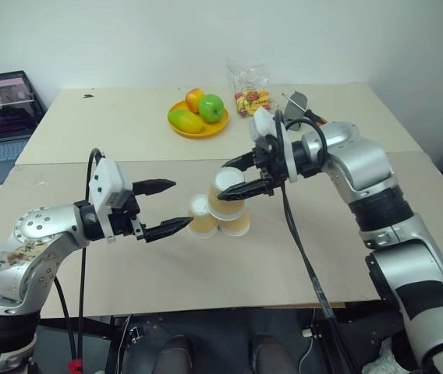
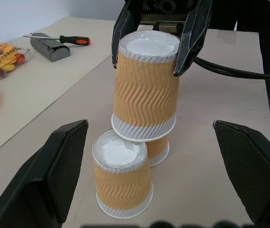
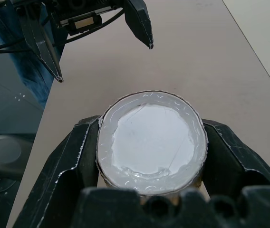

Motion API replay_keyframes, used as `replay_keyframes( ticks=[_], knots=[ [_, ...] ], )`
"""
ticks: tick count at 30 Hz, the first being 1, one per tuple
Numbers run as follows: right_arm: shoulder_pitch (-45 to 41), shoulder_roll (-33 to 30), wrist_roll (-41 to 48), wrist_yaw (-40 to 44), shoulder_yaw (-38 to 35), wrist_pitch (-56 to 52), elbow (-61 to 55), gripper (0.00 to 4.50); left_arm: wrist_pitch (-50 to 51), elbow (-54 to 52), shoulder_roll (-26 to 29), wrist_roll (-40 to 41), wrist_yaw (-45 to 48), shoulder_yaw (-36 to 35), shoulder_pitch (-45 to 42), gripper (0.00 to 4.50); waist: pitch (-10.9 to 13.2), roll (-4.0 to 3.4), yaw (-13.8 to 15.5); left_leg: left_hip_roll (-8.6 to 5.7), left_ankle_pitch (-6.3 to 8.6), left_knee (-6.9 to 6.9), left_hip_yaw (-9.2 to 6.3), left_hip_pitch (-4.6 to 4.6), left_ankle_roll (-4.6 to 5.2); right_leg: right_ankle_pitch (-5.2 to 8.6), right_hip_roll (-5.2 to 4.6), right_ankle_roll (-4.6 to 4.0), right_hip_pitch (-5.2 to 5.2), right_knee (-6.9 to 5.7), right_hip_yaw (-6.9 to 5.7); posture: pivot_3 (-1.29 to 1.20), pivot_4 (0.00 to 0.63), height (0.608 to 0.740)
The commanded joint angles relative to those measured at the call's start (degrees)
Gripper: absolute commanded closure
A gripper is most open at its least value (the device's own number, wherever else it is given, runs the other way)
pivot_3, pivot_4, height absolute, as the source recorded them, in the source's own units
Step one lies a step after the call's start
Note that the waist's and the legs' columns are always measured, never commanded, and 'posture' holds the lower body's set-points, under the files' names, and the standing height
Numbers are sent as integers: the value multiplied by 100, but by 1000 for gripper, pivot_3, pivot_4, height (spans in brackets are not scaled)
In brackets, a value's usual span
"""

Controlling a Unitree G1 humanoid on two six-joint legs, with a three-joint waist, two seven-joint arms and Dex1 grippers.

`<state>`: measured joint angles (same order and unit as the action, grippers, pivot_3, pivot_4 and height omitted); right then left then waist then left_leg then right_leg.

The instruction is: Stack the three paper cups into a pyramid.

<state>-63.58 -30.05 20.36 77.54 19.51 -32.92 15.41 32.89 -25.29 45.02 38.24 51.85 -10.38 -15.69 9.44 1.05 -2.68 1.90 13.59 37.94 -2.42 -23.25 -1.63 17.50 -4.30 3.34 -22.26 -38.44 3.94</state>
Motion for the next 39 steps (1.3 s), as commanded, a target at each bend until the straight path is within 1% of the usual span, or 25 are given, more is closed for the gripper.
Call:
replay_keyframes(
  ticks=[1,6,13,22,35,37,39],
  knots=[
    [-181,-96,-63,228,-51,-136,-118,1660,-58,-154,19,33,-32,-52,-94,0,0,0,2,0,0,0,0,-1,0,0,0,0,0,0,0,0,150,740],
    [-450,-68,47,390,-204,-438,64,1660,-58,-137,-8,26,-47,3,-153,0,1,-1,5,-1,0,0,0,-3,0,0,-1,0,-2,1,0,0,150,740],
    [-823,154,59,462,-304,-676,620,1660,-63,-107,-20,19,-54,20,-180,0,1,-1,6,-1,0,-1,0,-6,0,0,-1,0,-5,1,0,0,150,740],
    [-1068,391,-168,474,-290,-383,1267,1660,-44,-110,-24,14,-107,33,-212,0,1,-1,5,-2,0,-1,0,-7,0,0,-1,0,-5,2,-1,0,150,740],
    [-958,667,-416,338,-373,8,1680,1660,15,-107,32,56,-141,-30,-237,0,2,-2,6,-1,0,-2,0,-8,0,0,-1,0,-7,0,-1,0,150,740],
    [-944,680,-425,329,-404,27,1680,851,24,-105,29,52,-156,-36,-239,0,2,-2,6,-2,0,-2,0,-8,-1,0,-1,0,-7,1,-1,0,150,740],
    [-943,696,-435,322,-433,37,1686,294,35,-97,26,54,-161,-41,-253,0,2,-2,4,-1,0,-3,0,-8,0,0,0,0,-7,1,-1,0,150,740]
  ],
)
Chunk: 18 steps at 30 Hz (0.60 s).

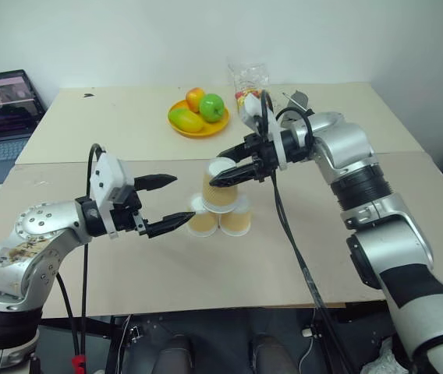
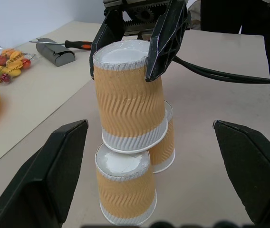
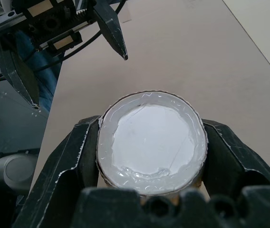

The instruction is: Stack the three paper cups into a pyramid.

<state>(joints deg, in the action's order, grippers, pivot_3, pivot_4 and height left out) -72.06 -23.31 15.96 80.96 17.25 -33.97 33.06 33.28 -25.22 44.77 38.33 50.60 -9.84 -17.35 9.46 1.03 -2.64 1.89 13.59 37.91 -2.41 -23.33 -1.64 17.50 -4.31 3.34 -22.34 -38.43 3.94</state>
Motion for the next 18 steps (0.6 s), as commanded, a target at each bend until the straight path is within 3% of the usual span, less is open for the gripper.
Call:
replay_keyframes(
  ticks=[1,11,18],
  knots=[
    [-92,21,-6,-24,-212,143,-90,21,4,-112,52,48,-41,-96,-90,0,0,0,-3,0,0,0,0,0,0,0,0,0,0,0,0,0,150,740],
    [-157,-178,65,41,-374,-111,-540,21,-6,-81,27,14,-38,-38,-115,0,1,-1,4,0,0,-1,0,-2,0,0,-1,0,-2,0,0,0,150,740],
    [-295,-591,687,-36,-790,-1374,-1854,21,-31,-18,-13,-8,-48,0,-178,0,3,-2,7,0,0,-1,-3,-11,0,0,-1,0,-4,-7,-2,0,150,740]
  ],
)
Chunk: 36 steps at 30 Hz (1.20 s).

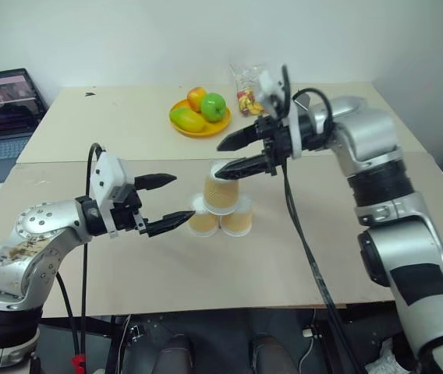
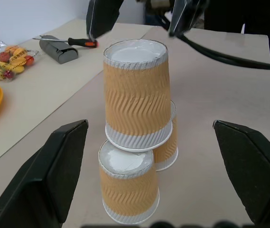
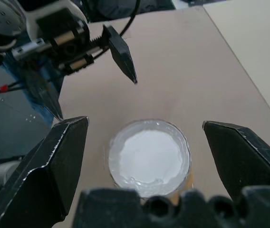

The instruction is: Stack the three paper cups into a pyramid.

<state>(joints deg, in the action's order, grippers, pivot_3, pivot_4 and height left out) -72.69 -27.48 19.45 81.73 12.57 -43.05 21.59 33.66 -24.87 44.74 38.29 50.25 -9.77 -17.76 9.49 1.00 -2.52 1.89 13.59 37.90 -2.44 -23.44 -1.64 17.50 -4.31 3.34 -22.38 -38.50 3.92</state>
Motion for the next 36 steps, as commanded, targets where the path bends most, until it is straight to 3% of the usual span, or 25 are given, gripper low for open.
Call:
replay_keyframes(
  ticks=[1,3,7,13,16,20,26,30,36],
  knots=[
    [-269,-220,417,-178,-392,-637,-838,21,-72,-47,-19,-9,-21,-1,-150,0,0,0,-6,0,0,0,0,1,0,0,0,0,0,1,0,0,150,740],
    [-396,-342,709,-590,-917,-1139,-944,21,-111,-14,-71,-50,-142,-75,-141,0,0,0,-6,0,0,-1,0,1,0,0,0,0,-1,4,0,0,150,740],
    [153,-785,363,-1666,-1541,-793,-903,21,-174,106,-440,-280,-1052,-499,-79,0,0,3,60,-2,0,-1,-2,2,0,0,-4,0,6,19,-5,0,150,740],
    [1591,-1364,-180,-3863,-2993,-317,-481,21,35,138,-1324,22,-3129,-2171,-45,0,-4,16,149,-4,0,0,0,-8,0,-1,-9,-2,3,30,-5,0,150,740],
    [2403,-1484,-561,-4646,-3165,-13,-550,21,-136,309,-1460,-510,-3813,-2524,225,0,-4,16,142,-3,0,-2,3,-26,0,-1,-9,-2,-15,13,-2,0,150,740],
    [3019,-1087,-758,-5676,-3494,660,-47,21,-690,895,-1717,-1304,-4422,-2495,496,0,-5,14,57,-3,0,-4,32,-21,0,-1,-13,-2,-20,2,13,0,150,740],
    [3467,-588,-883,-6205,-3427,1820,858,21,-1409,1974,-1811,-2299,-5106,-2369,510,0,-5,15,11,-3,-1,-4,35,9,-3,-5,-12,-3,7,27,12,0,150,740],
    [3617,-305,-911,-6471,-3384,2143,1119,21,-1850,2535,-1976,-2103,-5177,-2667,343,0,-5,15,-9,-2,-1,-5,37,16,-3,-5,-12,-3,11,26,14,0,150,740],
    [3748,89,-788,-6645,-3349,2175,1004,21,-2280,3175,-1948,-2377,-5436,-2574,258,0,-5,15,3,-1,-2,-5,36,14,-5,-6,-13,-2,11,27,13,0,150,740]
  ],
)
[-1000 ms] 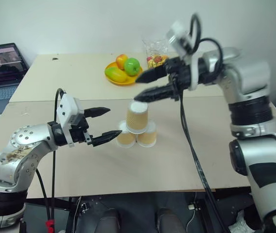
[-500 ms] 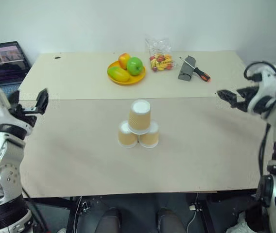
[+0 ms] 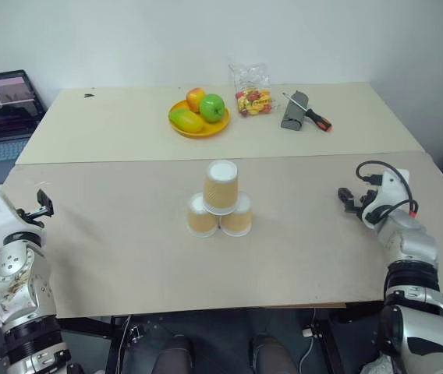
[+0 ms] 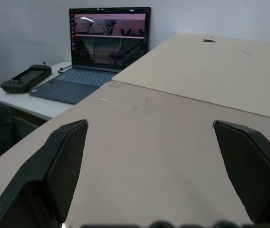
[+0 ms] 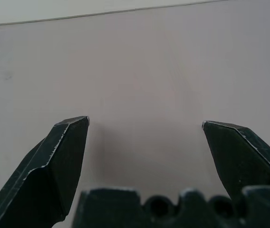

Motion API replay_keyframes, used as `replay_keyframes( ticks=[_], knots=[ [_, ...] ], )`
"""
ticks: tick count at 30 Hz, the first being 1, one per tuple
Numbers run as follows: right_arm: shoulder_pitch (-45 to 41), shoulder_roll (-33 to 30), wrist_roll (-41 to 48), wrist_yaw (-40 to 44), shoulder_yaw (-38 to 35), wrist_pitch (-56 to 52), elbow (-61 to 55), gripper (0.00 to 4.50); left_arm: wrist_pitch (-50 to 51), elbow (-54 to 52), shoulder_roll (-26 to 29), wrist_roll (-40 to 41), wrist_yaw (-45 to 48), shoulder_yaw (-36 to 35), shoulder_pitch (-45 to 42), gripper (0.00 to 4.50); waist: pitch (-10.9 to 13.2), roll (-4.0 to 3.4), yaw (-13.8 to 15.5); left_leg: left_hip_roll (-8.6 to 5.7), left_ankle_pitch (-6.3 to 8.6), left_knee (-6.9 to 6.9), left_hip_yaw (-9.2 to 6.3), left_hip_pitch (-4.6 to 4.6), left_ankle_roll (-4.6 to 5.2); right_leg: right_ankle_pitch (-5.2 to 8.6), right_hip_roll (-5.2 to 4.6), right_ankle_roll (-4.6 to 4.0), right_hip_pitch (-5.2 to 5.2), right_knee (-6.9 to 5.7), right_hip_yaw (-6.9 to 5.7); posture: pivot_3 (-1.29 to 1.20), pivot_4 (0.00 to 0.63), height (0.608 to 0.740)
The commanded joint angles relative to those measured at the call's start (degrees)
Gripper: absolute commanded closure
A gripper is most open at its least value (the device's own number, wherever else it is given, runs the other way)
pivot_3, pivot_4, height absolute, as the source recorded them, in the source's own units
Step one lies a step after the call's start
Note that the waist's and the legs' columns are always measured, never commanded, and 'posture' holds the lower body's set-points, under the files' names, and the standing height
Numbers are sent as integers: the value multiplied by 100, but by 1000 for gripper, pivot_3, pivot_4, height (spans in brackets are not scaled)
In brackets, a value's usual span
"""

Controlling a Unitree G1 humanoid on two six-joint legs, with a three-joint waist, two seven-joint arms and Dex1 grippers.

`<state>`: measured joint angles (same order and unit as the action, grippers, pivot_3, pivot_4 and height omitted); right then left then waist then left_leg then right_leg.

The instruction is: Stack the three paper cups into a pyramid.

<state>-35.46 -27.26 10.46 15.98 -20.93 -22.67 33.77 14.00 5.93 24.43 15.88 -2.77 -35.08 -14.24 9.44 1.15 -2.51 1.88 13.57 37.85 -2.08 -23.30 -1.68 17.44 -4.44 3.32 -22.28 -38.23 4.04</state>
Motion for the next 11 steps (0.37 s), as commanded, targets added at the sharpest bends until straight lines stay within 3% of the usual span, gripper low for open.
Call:
replay_keyframes(
  ticks=[1,11],
  knots=[
    [50,127,99,-59,58,105,-283,21,-394,134,66,-174,-163,-15,-90,0,0,0,-3,0,0,0,0,0,-1,0,0,0,0,0,0,0,150,740],
    [181,363,68,-138,307,-120,-829,21,-870,69,-160,25,7,112,-114,0,-1,1,0,1,0,0,-2,2,-1,-1,0,1,0,-7,-1,0,150,740]
  ],
)
